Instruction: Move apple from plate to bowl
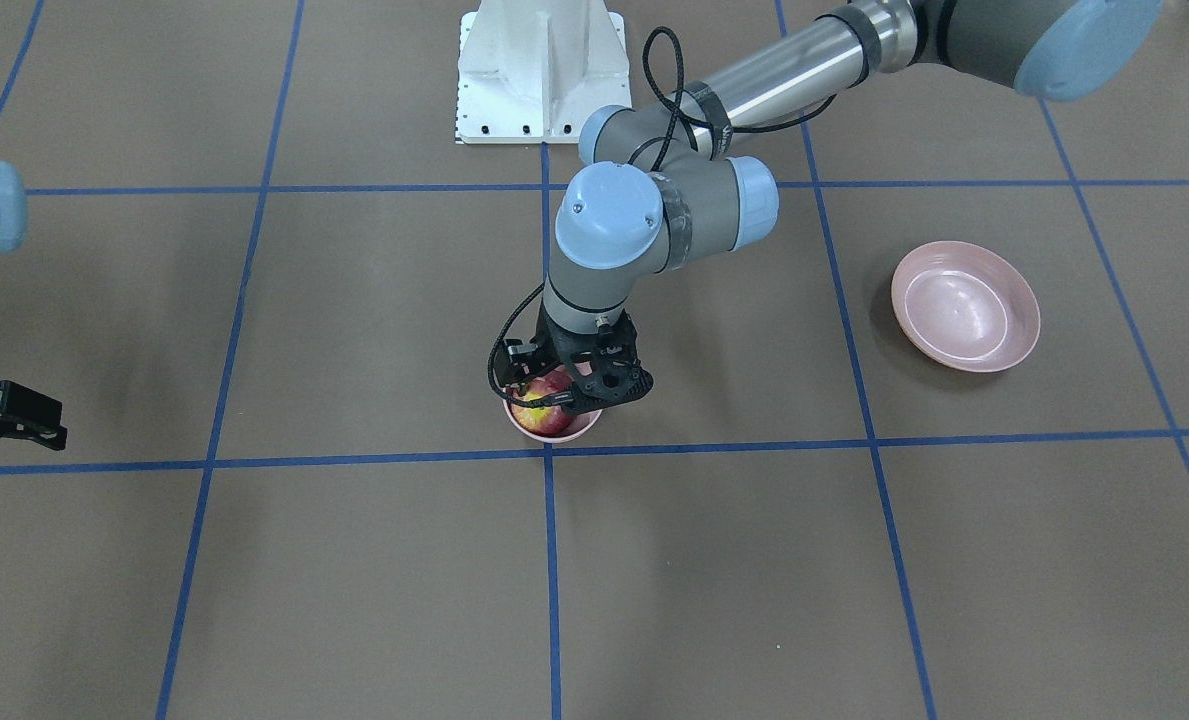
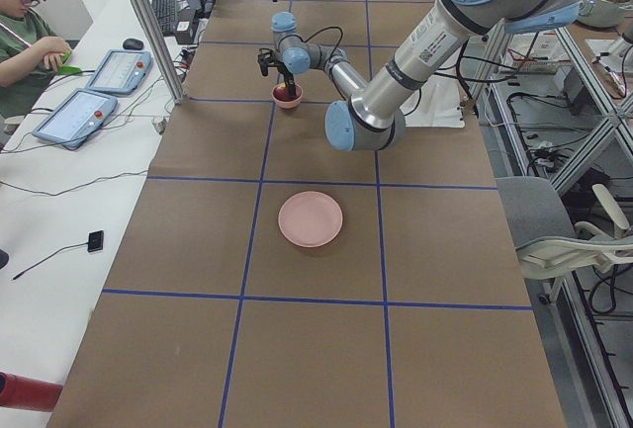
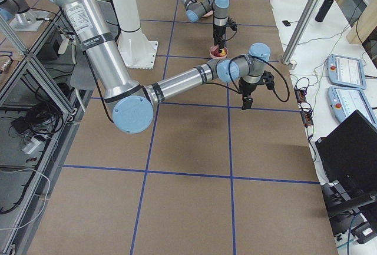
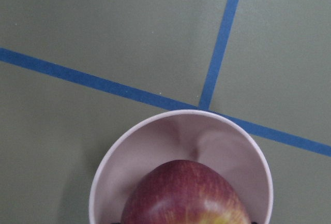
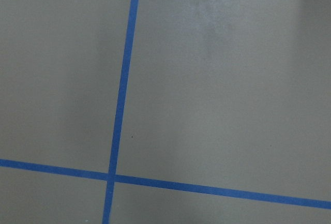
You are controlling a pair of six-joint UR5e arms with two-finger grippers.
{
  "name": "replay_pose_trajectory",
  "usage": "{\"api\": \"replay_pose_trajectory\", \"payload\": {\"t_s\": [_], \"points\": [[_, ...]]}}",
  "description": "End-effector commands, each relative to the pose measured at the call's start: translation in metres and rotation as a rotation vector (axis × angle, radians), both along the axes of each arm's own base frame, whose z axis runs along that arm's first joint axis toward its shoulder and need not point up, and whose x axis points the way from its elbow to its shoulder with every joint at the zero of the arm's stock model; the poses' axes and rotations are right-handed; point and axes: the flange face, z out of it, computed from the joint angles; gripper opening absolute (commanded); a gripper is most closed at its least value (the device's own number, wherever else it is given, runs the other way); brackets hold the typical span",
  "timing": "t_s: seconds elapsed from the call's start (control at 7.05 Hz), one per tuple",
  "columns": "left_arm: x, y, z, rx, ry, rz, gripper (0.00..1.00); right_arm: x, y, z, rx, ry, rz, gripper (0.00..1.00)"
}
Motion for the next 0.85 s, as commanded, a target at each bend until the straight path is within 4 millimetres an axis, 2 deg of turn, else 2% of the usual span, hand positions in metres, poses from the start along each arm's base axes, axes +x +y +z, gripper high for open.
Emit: {"api": "replay_pose_trajectory", "payload": {"t_s": [0.0, 0.14, 0.28, 0.43, 0.57, 0.71], "points": [[-0.034, -0.018, -0.013, 0.046, 0.003, -0.020, 0.99, 0.031, 0.032, 0.039, 0.031, 0.026, -0.036, 1.00], [-0.074, -0.029, -0.020, 0.107, -0.059, 0.040, 0.99, 0.067, 0.040, 0.063, 0.048, 0.038, -0.038, 1.00], [-0.132, -0.039, -0.016, 0.159, -0.120, 0.064, 0.99, 0.092, 0.048, 0.081, 0.021, 0.047, -0.006, 1.00], [-0.204, -0.032, 0.013, 0.259, -0.138, 0.089, 0.99, 0.105, 0.048, 0.085, 0.015, 0.052, 0.015, 1.00], [-0.266, -0.020, 0.052, 0.307, -0.137, 0.122, 0.99, 0.118, 0.048, 0.089, 0.006, 0.052, 0.037, 1.00], [-0.332, -0.024, 0.098, 0.259, -0.142, 0.093, 0.99, 0.132, 0.049, 0.092, -0.009, 0.046, 0.066, 1.00]]}}
